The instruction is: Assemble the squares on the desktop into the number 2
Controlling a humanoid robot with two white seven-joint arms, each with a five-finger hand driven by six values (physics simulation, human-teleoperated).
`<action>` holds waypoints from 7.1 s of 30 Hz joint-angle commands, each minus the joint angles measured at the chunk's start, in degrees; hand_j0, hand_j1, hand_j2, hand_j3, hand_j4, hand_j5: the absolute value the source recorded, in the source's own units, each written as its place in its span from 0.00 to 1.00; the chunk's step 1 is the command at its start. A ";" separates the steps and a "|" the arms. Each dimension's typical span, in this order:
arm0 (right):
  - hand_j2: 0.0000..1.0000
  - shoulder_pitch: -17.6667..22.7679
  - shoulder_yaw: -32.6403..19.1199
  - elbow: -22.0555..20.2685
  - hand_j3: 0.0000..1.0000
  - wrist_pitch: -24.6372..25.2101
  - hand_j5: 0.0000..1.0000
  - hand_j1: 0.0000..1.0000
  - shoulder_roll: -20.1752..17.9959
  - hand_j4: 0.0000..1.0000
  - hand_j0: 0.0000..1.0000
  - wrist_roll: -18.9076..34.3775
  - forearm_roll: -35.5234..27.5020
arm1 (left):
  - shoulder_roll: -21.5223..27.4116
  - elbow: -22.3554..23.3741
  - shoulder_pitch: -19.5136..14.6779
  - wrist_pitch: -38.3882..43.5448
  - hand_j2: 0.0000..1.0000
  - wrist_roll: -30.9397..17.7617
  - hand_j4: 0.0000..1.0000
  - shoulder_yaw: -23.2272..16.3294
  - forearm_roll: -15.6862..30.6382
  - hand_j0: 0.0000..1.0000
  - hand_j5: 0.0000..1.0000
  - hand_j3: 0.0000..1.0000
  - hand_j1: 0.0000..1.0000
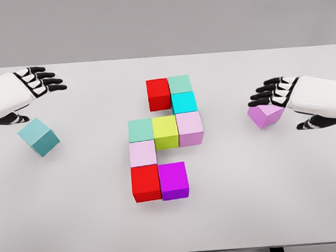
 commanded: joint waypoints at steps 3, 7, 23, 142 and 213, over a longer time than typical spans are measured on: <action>1.00 -1.58 0.42 0.00 1.00 0.08 1.00 1.00 -1.54 1.00 1.00 -0.31 -0.59 | 0.16 -0.12 0.00 0.01 1.00 -0.08 1.00 0.04 -1.40 1.00 1.00 1.00 1.00; 1.00 -3.95 0.69 0.08 1.00 0.08 1.00 1.00 -0.75 1.00 1.00 -0.66 -1.12 | 0.25 -0.12 -0.09 0.01 1.00 -1.31 1.00 -1.01 -1.58 1.00 1.00 1.00 1.00; 1.00 -20.30 4.64 19.95 1.00 0.08 1.00 1.00 13.67 1.00 1.00 19.46 5.39 | 4.12 0.05 -0.09 0.01 1.00 -2.28 1.00 -7.52 -1.49 1.00 1.00 1.00 1.00; 0.65 -28.48 24.51 34.19 0.65 0.08 0.65 0.65 25.45 0.65 0.65 22.30 11.98 | -24.89 27.56 -19.69 0.01 0.74 -10.98 0.74 -10.77 -8.00 0.74 0.74 0.74 0.74; 0.98 -21.18 25.21 0.08 0.98 0.08 0.98 0.98 16.39 0.98 0.98 22.30 8.11 | -20.23 29.32 -22.59 0.01 0.98 -15.55 0.98 -20.70 -8.79 0.98 0.98 0.98 0.98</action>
